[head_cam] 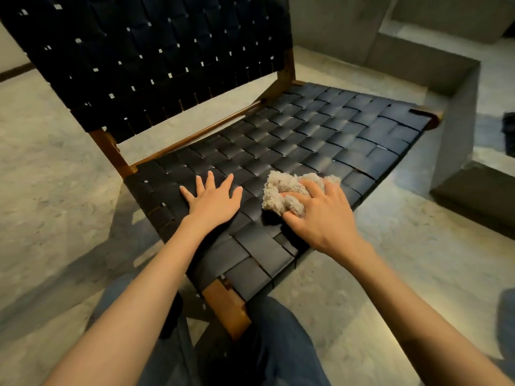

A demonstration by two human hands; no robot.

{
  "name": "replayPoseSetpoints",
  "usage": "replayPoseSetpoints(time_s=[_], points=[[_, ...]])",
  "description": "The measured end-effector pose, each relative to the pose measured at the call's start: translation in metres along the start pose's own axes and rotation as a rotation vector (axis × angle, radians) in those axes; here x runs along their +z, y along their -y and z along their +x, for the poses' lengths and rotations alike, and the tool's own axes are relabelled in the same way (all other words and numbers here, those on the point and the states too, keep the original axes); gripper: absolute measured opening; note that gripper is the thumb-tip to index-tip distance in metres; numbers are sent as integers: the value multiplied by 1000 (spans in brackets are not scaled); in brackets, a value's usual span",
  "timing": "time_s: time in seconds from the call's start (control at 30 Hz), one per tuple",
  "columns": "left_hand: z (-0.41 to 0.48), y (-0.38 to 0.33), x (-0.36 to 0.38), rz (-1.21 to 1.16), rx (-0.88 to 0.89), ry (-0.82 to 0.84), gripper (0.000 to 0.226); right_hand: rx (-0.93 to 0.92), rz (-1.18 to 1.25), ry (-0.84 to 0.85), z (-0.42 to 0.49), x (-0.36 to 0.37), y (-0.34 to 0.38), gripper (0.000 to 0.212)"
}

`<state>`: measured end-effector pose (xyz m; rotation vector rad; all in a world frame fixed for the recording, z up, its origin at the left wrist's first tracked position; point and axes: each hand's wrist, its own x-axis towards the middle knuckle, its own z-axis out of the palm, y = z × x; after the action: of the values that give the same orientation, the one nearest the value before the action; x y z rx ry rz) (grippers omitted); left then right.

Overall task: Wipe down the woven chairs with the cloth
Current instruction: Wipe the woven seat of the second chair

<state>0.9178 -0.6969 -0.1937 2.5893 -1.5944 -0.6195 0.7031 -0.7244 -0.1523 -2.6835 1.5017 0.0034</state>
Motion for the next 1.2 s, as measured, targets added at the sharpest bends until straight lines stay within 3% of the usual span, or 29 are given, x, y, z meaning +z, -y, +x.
replayPoseSetpoints(time_s=[0.1,0.17,0.43,0.8,0.97,1.2], points=[[-2,-11,2,-23,53,6,56,205,-31,-21,6,0,-20,53],[-1,-12,2,-21,57,-3,56,243,-44,-7,18,0,-30,53],[19,-14,3,-7,39,-32,56,37,-46,81,68,11,-37,62],[71,-4,3,-32,39,-104,58,-171,-14,153,238,65,28,56],[101,-4,5,-6,27,-150,64,-216,32,114,301,84,44,62],[128,-6,5,-32,68,-162,61,-103,13,7,342,85,25,63]])
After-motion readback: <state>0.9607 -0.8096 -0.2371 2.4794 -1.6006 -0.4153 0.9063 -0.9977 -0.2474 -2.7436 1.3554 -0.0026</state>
